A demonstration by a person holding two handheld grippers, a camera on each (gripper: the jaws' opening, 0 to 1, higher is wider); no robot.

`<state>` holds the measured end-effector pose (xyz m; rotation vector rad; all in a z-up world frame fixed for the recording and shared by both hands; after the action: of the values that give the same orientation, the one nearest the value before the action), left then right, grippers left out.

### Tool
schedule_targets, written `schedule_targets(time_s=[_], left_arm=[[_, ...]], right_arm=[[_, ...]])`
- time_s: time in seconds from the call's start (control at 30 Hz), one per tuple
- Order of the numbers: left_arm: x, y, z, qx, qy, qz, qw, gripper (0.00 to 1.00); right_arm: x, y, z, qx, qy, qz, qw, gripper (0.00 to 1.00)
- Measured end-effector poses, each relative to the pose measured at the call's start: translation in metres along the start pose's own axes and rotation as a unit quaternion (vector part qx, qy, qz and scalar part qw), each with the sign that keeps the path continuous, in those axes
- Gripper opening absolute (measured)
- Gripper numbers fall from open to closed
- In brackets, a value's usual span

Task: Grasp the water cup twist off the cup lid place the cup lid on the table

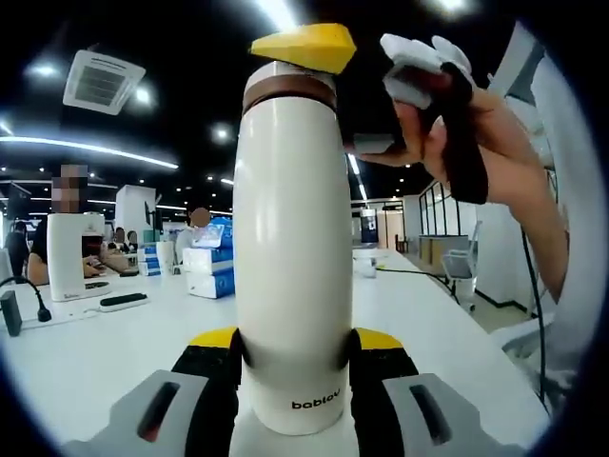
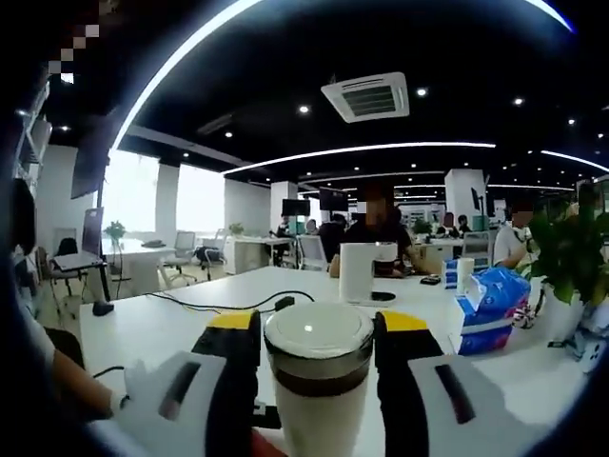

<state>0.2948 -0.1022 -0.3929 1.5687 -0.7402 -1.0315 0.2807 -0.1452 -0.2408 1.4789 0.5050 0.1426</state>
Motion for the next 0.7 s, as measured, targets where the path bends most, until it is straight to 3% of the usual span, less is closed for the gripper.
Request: schedule_targets(time_s=[0.23,0.7], left_arm=[[0.0001,0.0001,0.0001,-0.001,0.0,-0.001,1.0,0.46],[0.0,0.0006,0.0012,0.003,-0.003,0.0,1.0,0.46]], right_arm=[[0.0007,0.0011,0.0013,-0.023,0.008,-0.01,0.9996,0.47],[0.0023,0.0008,0.0031,-0.056,0.119,-0.04,0.9905,0.46]])
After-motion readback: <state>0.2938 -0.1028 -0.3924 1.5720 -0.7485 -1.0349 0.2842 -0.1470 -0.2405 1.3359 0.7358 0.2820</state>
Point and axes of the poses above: the point that each gripper's makers call its tool centre point, and the gripper's own axes: x roughly forward along the fingers, z roughly to its right, y roughly out of its top, the point moved 4 cm from there along -x, roughly backward along the fingers, and after that the axes turned 15 degrees about -z, right-handed, at the moved point
